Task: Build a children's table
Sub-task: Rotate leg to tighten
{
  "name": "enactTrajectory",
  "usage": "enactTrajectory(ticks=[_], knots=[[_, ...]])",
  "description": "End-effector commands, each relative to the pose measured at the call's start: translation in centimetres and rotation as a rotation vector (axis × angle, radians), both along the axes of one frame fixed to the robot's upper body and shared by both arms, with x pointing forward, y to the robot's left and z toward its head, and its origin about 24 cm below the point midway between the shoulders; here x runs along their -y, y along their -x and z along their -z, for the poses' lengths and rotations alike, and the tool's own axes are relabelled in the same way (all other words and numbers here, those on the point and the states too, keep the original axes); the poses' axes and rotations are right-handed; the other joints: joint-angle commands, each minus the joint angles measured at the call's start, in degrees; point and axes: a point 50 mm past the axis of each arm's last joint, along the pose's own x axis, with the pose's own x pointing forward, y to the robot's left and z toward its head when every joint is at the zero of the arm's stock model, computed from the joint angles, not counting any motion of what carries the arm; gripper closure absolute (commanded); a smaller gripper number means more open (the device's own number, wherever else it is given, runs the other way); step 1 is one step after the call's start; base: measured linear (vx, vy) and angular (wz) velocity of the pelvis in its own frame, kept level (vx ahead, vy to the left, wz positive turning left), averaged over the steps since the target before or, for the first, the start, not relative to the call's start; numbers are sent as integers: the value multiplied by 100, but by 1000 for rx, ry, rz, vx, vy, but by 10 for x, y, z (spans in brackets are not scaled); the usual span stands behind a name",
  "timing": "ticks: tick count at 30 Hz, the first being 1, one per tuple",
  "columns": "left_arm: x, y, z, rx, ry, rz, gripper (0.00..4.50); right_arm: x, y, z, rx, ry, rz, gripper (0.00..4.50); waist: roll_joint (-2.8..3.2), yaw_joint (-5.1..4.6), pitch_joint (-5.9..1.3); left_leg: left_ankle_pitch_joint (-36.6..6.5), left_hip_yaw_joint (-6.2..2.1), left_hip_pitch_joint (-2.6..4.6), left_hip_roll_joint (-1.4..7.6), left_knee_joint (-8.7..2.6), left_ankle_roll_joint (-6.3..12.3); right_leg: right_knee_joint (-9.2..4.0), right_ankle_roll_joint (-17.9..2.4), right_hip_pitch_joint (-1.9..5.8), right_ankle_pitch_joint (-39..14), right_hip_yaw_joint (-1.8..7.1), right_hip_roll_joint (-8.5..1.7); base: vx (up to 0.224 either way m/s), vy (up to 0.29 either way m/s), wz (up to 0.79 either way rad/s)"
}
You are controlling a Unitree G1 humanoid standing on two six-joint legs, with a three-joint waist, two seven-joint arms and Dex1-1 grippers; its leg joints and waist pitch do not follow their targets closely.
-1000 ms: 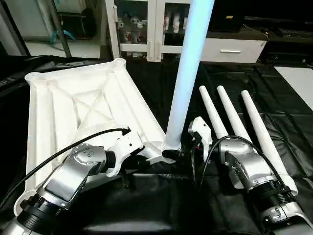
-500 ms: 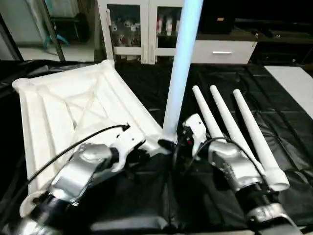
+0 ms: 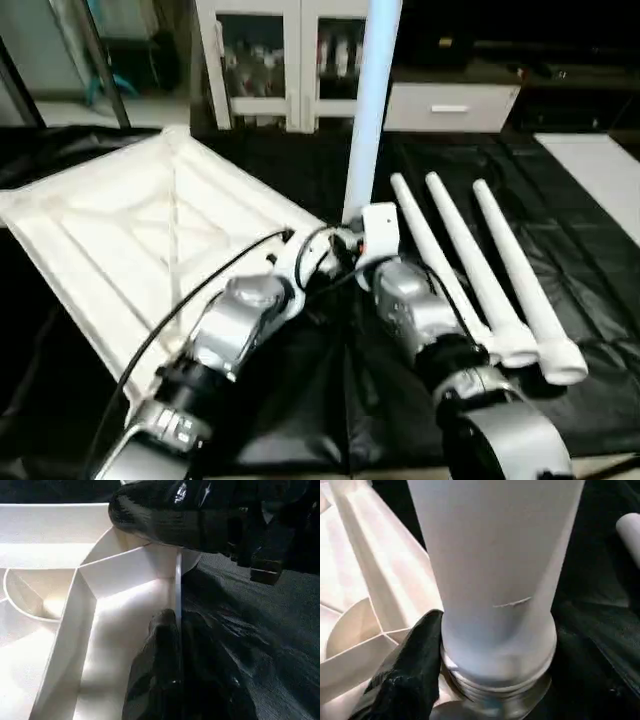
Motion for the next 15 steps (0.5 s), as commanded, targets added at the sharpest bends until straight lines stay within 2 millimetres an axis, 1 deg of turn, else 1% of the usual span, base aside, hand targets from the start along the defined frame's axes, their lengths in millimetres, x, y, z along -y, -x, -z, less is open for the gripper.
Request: enactTrajectory(ticks=[1, 2, 3, 4, 5, 6, 7, 8, 9, 10, 11, 12, 13, 14, 15], knots=[[-6, 1, 8, -7, -34, -37, 450, -9, 11, 19, -95, -50, -33, 176, 38, -10, -244, -2328, -153, 13, 244, -534, -164, -518, -779, 92, -2409, 187, -345, 0, 0, 0], [-7, 2, 8, -9, -36, -36, 450, -12, 11, 17, -82, -79, -60, 176, 31, -9, -245, -2337, -150, 11, 246, -533, -148, -515, -790, 89, -2419, 189, -348, 0, 0, 0], [-9, 2, 9, -9, -37, -36, 450, -13, 11, 16, -70, -75, -66, 121, 41, -6, -242, -2317, -154, 8, 254, -538, -133, -512, -804, 97, -2408, 191, -352, 0, 0, 0], [-10, 3, 9, -9, -37, -36, 450, -13, 11, 15, -64, -77, -74, 121, 29, 0, -245, -2249, -155, -1, 258, -543, -133, -499, -820, 102, -2367, 190, -353, 0, 0, 0], [-13, 5, 9, -12, -37, -32, 450, -14, 11, 13, -46, -81, -90, 121, 33, -3, -244, -2247, -150, 3, 256, -542, -129, -500, -824, 94, -2363, 191, -348, 0, 0, 0], [-15, 6, 10, -15, -39, -27, 450, -13, 10, 11, -36, -77, -92, 121, 24, -10, -245, -2255, -149, -3, 263, -543, -114, -500, -839, 102, -2358, 192, -352, 0, 0, 0], [-18, 9, 10, -15, -52, -7, 450, -10, 9, 9, -19, -77, -115, 89, 22, -19, -245, -2177, -144, -24, 261, -545, -101, -494, -857, 111, -2304, 199, -353, 0, 0, 0], [-20, 11, 10, -18, -53, 4, 450, -7, 9, 7, -12, -72, -125, 81, 33, -25, -250, -2125, -148, -29, 271, -549, -93, -481, -878, 122, -2236, 202, -355, 0, 0, 0], [-22, 13, 9, -20, -53, 10, 450, -3, 9, 6, -3, -64, -145, 79, 25, -30, -249, -2070, -142, -38, 266, -552, -72, -480, -879, 134, -2179, 202, -345, 0, 0, 0], [-23, 14, 9, -21, -52, 12, 450, -2, 9, 5, 2, -58, -155, 79, 39, -48, -252, -1956, -140, -68, 271, -554, -56, -459, -929, 148, -2051, 198, -340, 0, 0, 0], [-25, 15, 9, -21, -55, 17, 450, 1, 9, 5, 9, -52, -174, 79, 42, -30, -255, -1921, -142, -58, 277, -550, -56, -459, -939, 155, -2038, 198, -349, 0, 0, 0], [-25, 15, 9, -21, -55, 17, 450, 1, 9, 5, 9, -52, -174, 69, 43, -27, -263, -1812, -125, -54, 279, -538, -43, -449, -990, 147, -1920, 213, -354, 0, 0, 0], [-27, 17, 8, -24, -59, 25, 450, 6, 10, 4, 10, -52, -189, 54, 44, -30, -266, -1760, -124, -59, 280, -538, -33, -442, -1027, 152, -1849, 216, -354, 0, 0, 0], [-28, 18, 7, -26, -61, 36, 450, 10, 11, 3, 13, -52, -208, 43, 45, -21, -270, -1638, -110, -56, 281, -532, -14, -428, -1080, 169, -1639, 217, -338, 0, 0, 0], [-32, 24, 4, -33, -64, 77, 450, 21, 14, 0, 16, -54, -270, 39, 38, -1, -279, -1534, -112, -61, 281, -528, 19, -413, -1094, 201, -1496, 215, -337, 0, 0, 0]])
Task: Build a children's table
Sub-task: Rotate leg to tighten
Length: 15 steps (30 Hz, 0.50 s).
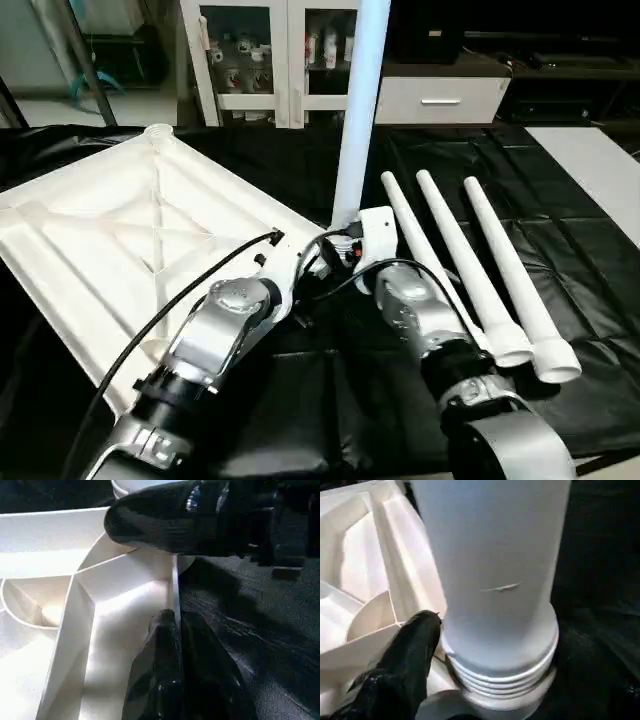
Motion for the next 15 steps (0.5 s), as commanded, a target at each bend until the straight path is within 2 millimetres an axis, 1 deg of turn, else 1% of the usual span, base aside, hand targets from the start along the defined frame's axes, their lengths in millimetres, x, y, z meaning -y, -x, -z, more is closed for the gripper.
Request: enactTrajectory(ticks=[1, 2, 3, 4, 5, 6, 7, 8, 9, 10, 11, 12, 13, 14, 15], knots=[[-12, 12, 10, -73, -36, 46, 450, 13, 8, 3, -33, 5, -95, 31, 51, 67, -307, -1141, -107, -43, 285, -462, 107, -367, -1155, 273, -988, 234, -344, 0, 0, 0], [-14, 18, 9, -85, -35, 87, 450, 21, 12, 1, -25, 22, -158, 31, 58, 99, -316, -888, -87, -13, 277, -429, 205, -333, -1283, 287, -571, 219, -315, 66, -5, 2], [-17, 26, 9, -102, -37, 143, 450, 32, 18, -1, -17, 57, -227, 17, 58, 111, -331, -601, -80, -24, 286, -406, 328, -278, -1409, 305, -136, 224, -327, 66, -5, 2], [-17, 26, 9, -103, -37, 145, 450, 33, 19, -1, -17, 59, -231, 6, 50, 116, -325, -494, -71, -28, 275, -399, 392, -273, -1462, 305, -6, 220, -313, 63, 0, 1], [-19, 31, 9, -115, -39, 174, 450, 39, 21, -3, -10, 80, -265, 6, 48, 141, -313, -474, -53, -8, 277, -393, 450, -278, -1537, 291, 17, 216, -311, 0, 0, 0], [-20, 33, 9, -120, -39, 186, 450, 41, 23, -4, -7, 88, -279, 6, 52, 150, -308, -505, -50, -1, 281, -396, 459, -280, -1558, 289, -35, 219, -314, 0, 0, 0], [-21, 36, 10, -133, -41, 206, 450, 46, 24, -5, 1, 105, -307, 6, 62, 160, -294, -611, -44, 6, 286, -409, 441, -298, -1582, 278, -218, 221, -314, 0, 0, 0], [-23, 40, 10, -152, -33, 226, 450, 53, 27, -10, 15, 117, -364, 6, 54, 174, -277, -809, -45, 15, 296, -425, 371, -325, -1549, 274, -509, 223, -319, 0, 0, 0], [-23, 42, 9, -157, -28, 230, 450, 56, 29, -12, 18, 117, -387, 6, 74, 177, -266, -1043, -48, 29, 298, -438, 270, -352, -1498, 265, -772, 228, -314, 0, 0, 0], [-23, 42, 9, -158, -26, 231, 450, 56, 29, -12, 19, 117, -394, 6, 69, 181, -265, -1113, -47, 42, 303, -439, 234, -356, -1470, 258, -846, 231, -310, 0, 0, 0], [-22, 45, 6, -165, -17, 254, 450, 62, 35, -20, 31, 82, -498, 6, 25, 181, -259, -1189, -53, 30, 301, -450, 203, -360, -1440, 273, -1004, 232, -314, 0, 0, 0], [-22, 45, 6, -165, -17, 254, 450, 62, 35, -20, 31, 82, -498, 6, 35, 209, -265, -1191, -62, 38, 309, -444, 202, -356, -1407, 285, -1021, 234, -321, 0, 0, 0], [-22, 46, 4, -166, -15, 263, 450, 64, 37, -23, 29, 78, -535, 6, 26, 198, -243, -1170, -56, 23, 299, -449, 208, -368, -1380, 265, -1075, 242, -317, 0, 0, 0], [-22, 47, 3, -167, -14, 269, 450, 65, 38, -24, 30, 82, -568, 6, 24, 203, -250, -1201, -58, 27, 300, -444, 204, -376, -1351, 269, -1163, 244, -327, 0, 0, 0], [-22, 47, 3, -168, -13, 271, 450, 65, 38, -25, 28, 87, -584, 6, 10, 201, -253, -1154, -63, 21, 298, -441, 205, -375, -1337, 272, -1180, 243, -330, 0, 0, 0]])
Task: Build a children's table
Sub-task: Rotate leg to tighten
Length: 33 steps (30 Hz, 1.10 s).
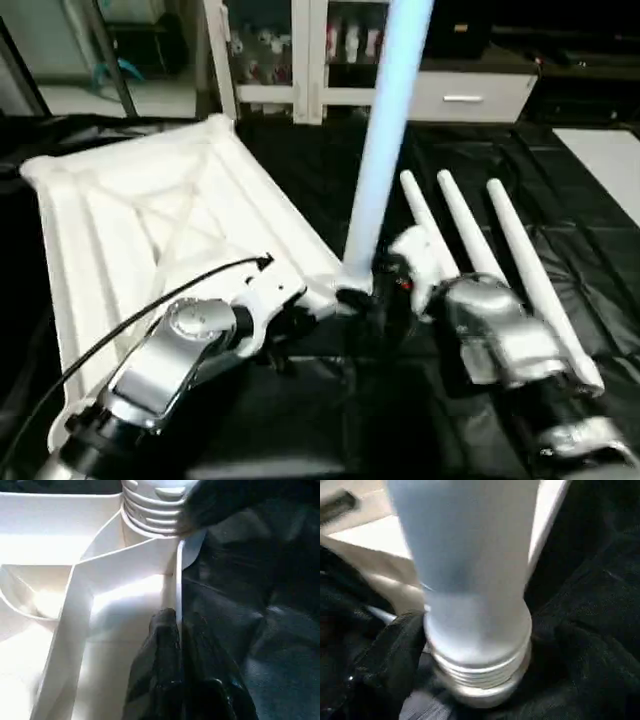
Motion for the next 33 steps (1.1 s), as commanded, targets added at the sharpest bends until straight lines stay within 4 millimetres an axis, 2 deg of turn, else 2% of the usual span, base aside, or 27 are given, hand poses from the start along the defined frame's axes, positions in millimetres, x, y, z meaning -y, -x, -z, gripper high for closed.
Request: enactTrajectory(ticks=[1, 4, 5, 10, 19, 20, 24, 25, 28, 33], knots=[[0, 7, 9, -65, -17, 17, 450, 1, 0, -5, 11, 2, -52, 6, 9, 1, -274, -1115, -76, 8, 294, -432, 223, -370, -1336, 282, -1163, 237, -321, 0, 0, 0], [-2, 7, 9, -67, -16, 17, 450, 0, -1, -4, 11, -6, -65, 6, 8, -5, -292, -893, -77, -5, 283, -407, 283, -352, -1389, 292, -1002, 233, -328, 0, 0, 0], [-2, 7, 9, -68, -21, 21, 450, -1, -1, -3, 5, -12, -73, 6, 25, -6, -300, -839, -77, 1, 283, -399, 311, -339, -1428, 290, -920, 229, -327, 0, 0, 0], [-2, 8, 9, -75, -27, 30, 450, -4, 0, 0, -2, -24, -103, 6, 34, 4, -305, -737, -77, 5, 285, -388, 351, -315, -1532, 302, -716, 218, -321, 0, 0, 0], [-4, 8, 9, -85, -37, 42, 450, -10, -9, 7, 6, -34, -67, 6, 54, -2, -320, -709, -75, 16, 275, -374, 334, -287, -1639, 309, -581, 206, -315, 0, 0, 0], [-4, 8, 9, -86, -36, 42, 450, -11, -10, 7, 7, -40, -66, 6, 39, 2, -320, -707, -73, 13, 277, -374, 344, -288, -1631, 316, -574, 208, -318, 0, 0, 0], [-5, 8, 9, -90, -36, 47, 450, -13, -13, 5, 20, -76, -47, 6, 49, 9, -331, -581, -75, 12, 277, -364, 384, -262, -1658, 322, -425, 209, -322, 0, 0, 0], [-5, 8, 9, -92, -37, 49, 450, -13, -13, 4, 21, -85, -43, 6, 74, 14, -333, -580, -75, 20, 277, -365, 386, -264, -1684, 319, -387, 206, -319, 0, 0, 0], [-5, 8, 9, -95, -39, 56, 450, -13, -14, 4, 22, -96, -48, 6, 64, 31, -332, -646, -73, 23, 276, -366, 369, -255, -1701, 324, -353, 204, -317, 0, 0, 0], [-5, 8, 9, -95, -41, 57, 450, -13, -13, 8, 12, -90, -60, 42, 68, 53, -333, -700, -70, 26, 269, -360, 342, -259, -1678, 326, -427, 208, -316, 0, 0, 0]])
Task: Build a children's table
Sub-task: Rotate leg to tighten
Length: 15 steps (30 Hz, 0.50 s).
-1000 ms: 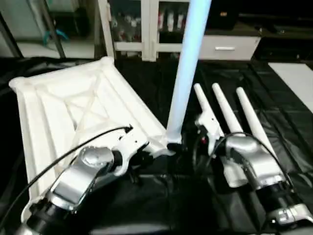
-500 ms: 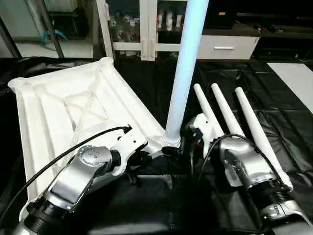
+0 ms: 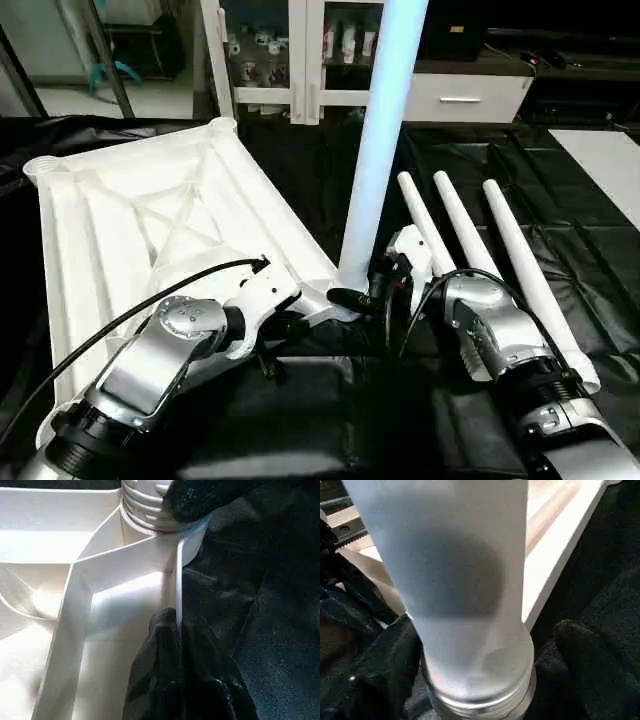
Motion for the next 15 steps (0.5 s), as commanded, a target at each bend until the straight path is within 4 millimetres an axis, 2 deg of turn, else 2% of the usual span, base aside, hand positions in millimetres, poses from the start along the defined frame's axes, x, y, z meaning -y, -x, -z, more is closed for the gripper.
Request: enactTrajectory(ticks=[1, 3, 6, 7, 10, 12, 13, 15], knots=[[0, 7, 11, -70, -25, 25, 450, 1, -3, -4, 18, -9, 3, 51, 67, 21, -332, -718, -70, 22, 268, -382, 309, -284, -1674, 324, -423, 211, -319, 0, 0, 0], [1, 6, 12, -71, -28, 30, 450, 1, -3, -4, 17, -13, 0, 81, 84, 23, -329, -788, -74, 32, 272, -387, 270, -288, -1673, 315, -459, 207, -315, 0, 0, 0], [1, 6, 11, -72, -26, 36, 450, 0, -4, -5, 18, -14, -7, 86, 75, 29, -328, -832, -75, 25, 268, -389, 256, -287, -1664, 323, -492, 208, -315, 0, 0, 0], [1, 6, 11, -72, -26, 34, 450, 0, -4, -4, 19, -13, -8, 110, 75, 32, -329, -830, -75, 27, 268, -388, 252, -287, -1659, 322, -499, 209, -316, 0, 0, 0], [-1, 6, 11, -70, -28, 29, 450, 0, -4, -4, 19, -10, -12, 125, 81, 35, -333, -794, -76, 25, 267, -383, 260, -281, -1670, 322, -449, 209, -316, 0, 0, 0], [-1, 6, 11, -70, -30, 29, 450, -1, -4, -4, 20, -8, -16, 152, 80, 36, -334, -789, -77, 25, 267, -383, 260, -278, -1672, 324, -436, 208, -316, 0, 0, 0], [0, 6, 11, -70, -30, 31, 450, -1, -4, -4, 19, -6, -24, 161, 43, 35, -333, -784, -72, 22, 266, -381, 271, -282, -1670, 325, -440, 208, -313, 0, 0, 0], [0, 6, 11, -71, -30, 32, 450, -1, -3, -3, 18, -4, -27, 167, 66, 43, -330, -818, -76, 26, 269, -383, 257, -284, -1658, 321, -540, 208, -322, 0, 0, 0]])
